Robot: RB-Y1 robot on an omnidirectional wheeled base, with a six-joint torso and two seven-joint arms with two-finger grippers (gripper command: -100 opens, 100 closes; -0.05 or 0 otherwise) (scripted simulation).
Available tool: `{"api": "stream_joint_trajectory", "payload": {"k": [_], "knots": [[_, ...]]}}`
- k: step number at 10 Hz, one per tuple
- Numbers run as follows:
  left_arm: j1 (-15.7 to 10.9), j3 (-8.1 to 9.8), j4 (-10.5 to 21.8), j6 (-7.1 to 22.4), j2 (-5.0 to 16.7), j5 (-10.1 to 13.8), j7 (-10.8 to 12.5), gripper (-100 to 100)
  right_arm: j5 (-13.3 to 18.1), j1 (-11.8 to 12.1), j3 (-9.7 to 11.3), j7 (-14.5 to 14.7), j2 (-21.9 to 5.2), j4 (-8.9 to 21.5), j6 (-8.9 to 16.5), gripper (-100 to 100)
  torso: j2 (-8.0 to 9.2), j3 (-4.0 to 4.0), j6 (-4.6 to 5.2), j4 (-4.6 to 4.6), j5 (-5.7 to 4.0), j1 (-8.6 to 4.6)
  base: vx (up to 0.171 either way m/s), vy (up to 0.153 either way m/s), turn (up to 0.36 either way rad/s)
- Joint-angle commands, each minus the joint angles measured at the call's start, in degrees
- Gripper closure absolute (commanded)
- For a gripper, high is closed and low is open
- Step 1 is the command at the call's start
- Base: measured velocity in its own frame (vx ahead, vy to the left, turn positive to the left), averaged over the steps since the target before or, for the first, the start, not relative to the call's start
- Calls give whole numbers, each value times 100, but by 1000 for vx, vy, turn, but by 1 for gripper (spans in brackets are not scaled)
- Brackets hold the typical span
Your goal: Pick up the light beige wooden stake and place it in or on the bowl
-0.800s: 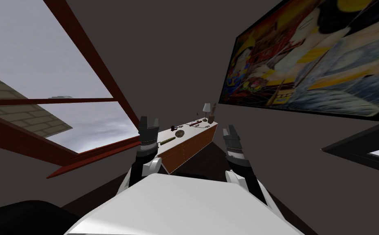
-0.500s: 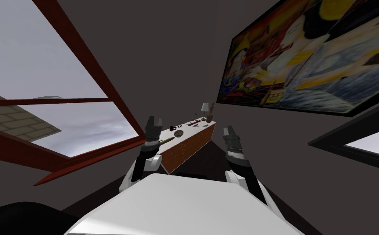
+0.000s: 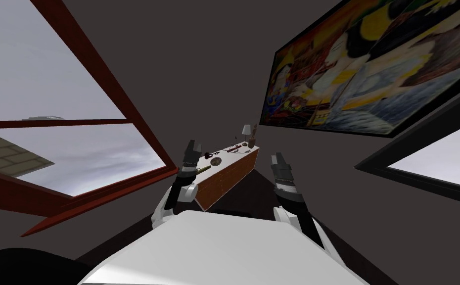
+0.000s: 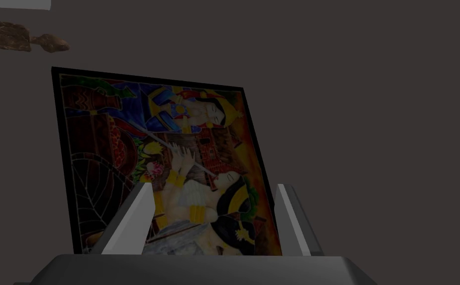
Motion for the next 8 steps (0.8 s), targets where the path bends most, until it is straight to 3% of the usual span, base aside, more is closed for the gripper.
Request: {"api": "stream_joint_trajectory", "payload": {"k": [1,2,3,5,8], "knots": [[-257,-7,275,286,111,104,131,-100,0,0,0,0,0,0,0,0,0,0,0,0,0,0,-57,19,-167],[-257,-7,275,429,111,104,131,-100,0,0,0,0,0,0,0,0,7,4,0,1,0,1,-42,17,-49],[-461,12,466,589,188,188,231,-100,0,1,0,0,0,0,0,0,5,4,-4,1,1,2,-35,13,-79],[-461,12,466,755,188,188,231,-100,0,1,0,0,0,0,0,0,1,1,-3,1,0,1,-20,11,-32],[-897,64,894,1295,328,368,445,-100,0,1,0,0,0,0,0,0,-2,-1,-3,0,1,2,-29,13,-100]]}}
